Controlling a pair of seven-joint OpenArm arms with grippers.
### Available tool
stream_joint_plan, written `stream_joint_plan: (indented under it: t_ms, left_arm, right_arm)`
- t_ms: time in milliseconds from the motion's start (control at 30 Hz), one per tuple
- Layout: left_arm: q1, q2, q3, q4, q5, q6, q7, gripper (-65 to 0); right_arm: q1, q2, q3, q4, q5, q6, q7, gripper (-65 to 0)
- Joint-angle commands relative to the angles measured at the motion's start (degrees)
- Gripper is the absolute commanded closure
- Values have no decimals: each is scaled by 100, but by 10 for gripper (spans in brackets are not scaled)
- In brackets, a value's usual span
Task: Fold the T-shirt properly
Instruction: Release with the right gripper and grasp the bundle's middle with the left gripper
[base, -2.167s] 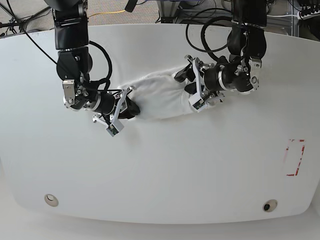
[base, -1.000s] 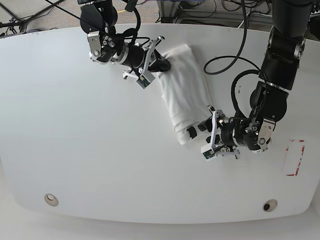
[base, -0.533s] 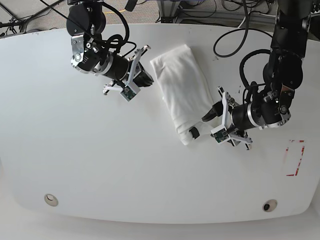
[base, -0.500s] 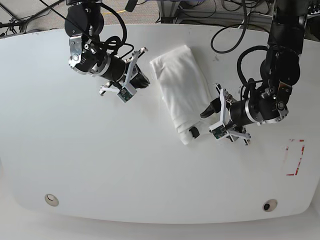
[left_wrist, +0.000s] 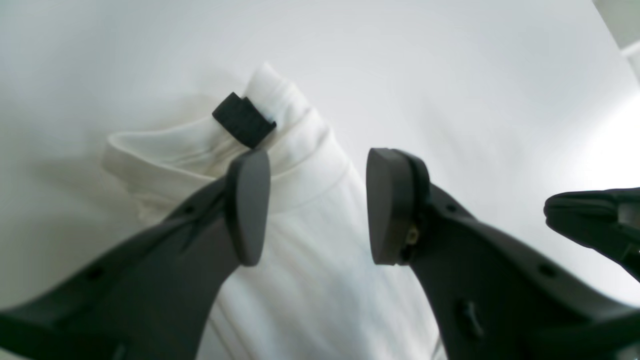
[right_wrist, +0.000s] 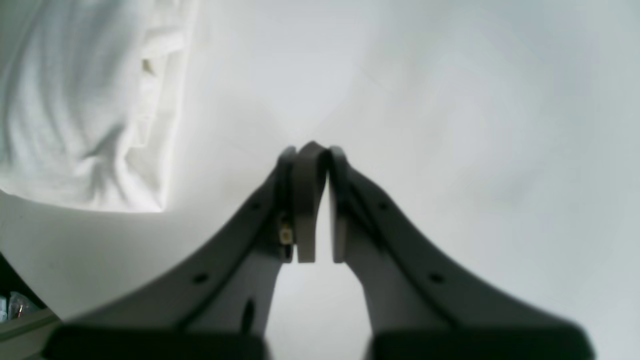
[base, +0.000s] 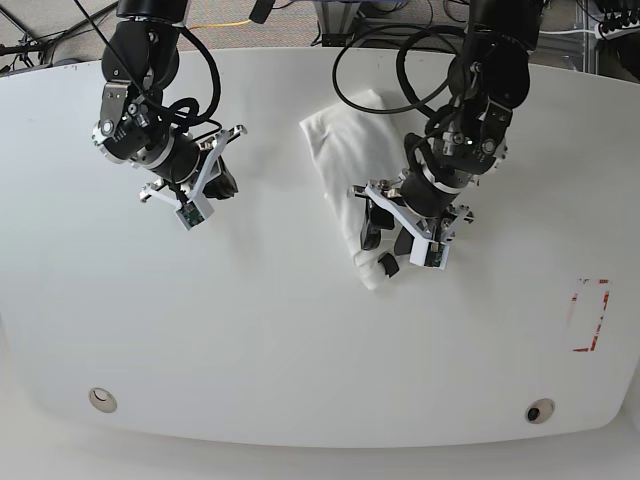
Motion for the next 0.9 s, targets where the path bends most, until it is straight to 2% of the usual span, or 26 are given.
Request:
stream_joint_plan:
  t_ms: [0,67,133,233,333,500,667,767,867]
  left_arm:
    - [71,349,397,-21,723,262,-470,-294]
    - [141,551,670,-232,1303,420,-672,-294]
    - [185,771,898,-522,1954,728,-892,-294]
    - [291,1105,1188,-926,2789,1545,-1015,-294]
    - [343,1298,1294,-1155,3114,2134,-1129,-294]
    - [502,1289,1285,-1217,3158,2864,-1472,-294]
    - [502,1122,1311,-1577,3132,2925,-1621,-294]
    - [379,1052,1311,-2148,3123,2925,-1630,-294]
    - [212,902,1285,-2632,3123,2758,-1612,-294]
  right_arm:
    - [133,54,163,105,68,8,38,-33]
    - [150,54,295,105,68,8,21,-33]
    - [230,54,374,105,68,8,21,-33]
    - [238,54,470,105,68,8,21,-33]
    - [247,54,585,26,68,8,21,-33]
    - [256,45,602,-27,68,8,21,-33]
    - [247,27,594,-18,68,8,21,-33]
    - [247,27,594,-27,68,8,21,-33]
    - [247,27,594,-18,68,8,21,-33]
